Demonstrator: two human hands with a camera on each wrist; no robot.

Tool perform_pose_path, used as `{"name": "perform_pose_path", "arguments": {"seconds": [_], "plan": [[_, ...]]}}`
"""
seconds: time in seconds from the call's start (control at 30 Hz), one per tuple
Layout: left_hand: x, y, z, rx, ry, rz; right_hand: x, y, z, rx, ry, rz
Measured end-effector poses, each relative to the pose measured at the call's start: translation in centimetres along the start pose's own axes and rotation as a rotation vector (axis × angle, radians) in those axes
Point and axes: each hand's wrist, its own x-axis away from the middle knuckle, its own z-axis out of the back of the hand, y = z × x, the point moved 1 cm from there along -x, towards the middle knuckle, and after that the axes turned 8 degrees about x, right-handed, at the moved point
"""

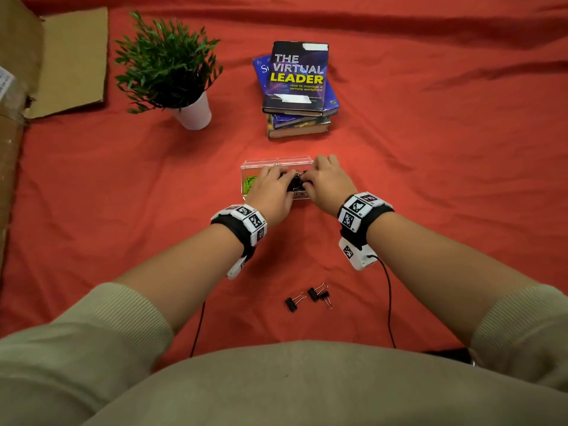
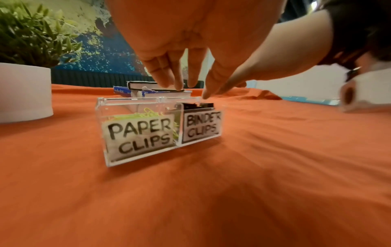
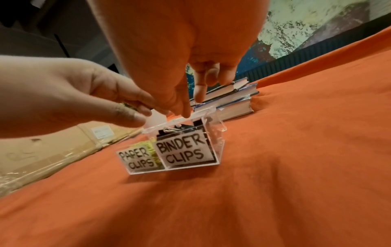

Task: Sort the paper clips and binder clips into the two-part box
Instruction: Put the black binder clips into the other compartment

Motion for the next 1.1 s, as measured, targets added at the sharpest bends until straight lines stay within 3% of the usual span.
{"name": "perform_pose_path", "arguments": {"seconds": [0.07,0.13,0.23,0.3,0.4,0.53,0.77,0.93,1.1], "plan": [[2.3,0.3,-0.1,0.043,-0.017,-0.001,1.4,-0.1,0.1,-0.04,0.038,0.004],[5.2,0.7,-0.7,0.073,-0.165,0.012,3.3,-0.3,-0.2,-0.089,-0.015,0.059],[9.7,1.7,-2.4,-0.018,-0.448,0.024,7.2,-1.2,-1.5,-0.112,-0.302,0.207],[12.0,2.1,-3.5,-0.093,-0.546,0.0,10.1,-2.1,-2.6,-0.106,-0.488,0.265],[13.7,2.2,-4.9,-0.089,-0.584,-0.001,13.7,-3.0,-4.3,-0.028,-0.604,0.297],[14.9,2.4,-5.9,-0.059,-0.607,-0.022,15.6,-3.1,-5.5,-0.052,-0.571,0.2],[14.5,1.9,-5.6,-0.023,-0.476,-0.031,16.1,-2.3,-5.4,-0.317,-0.436,0.129],[12.3,0.4,-4.2,0.169,-0.333,0.142,16.2,-3.2,-6.2,-0.199,-0.498,0.26],[7.9,-0.1,-1.7,0.316,-0.117,0.208,16.5,-3.1,-6.2,-0.198,-0.493,0.257]]}}
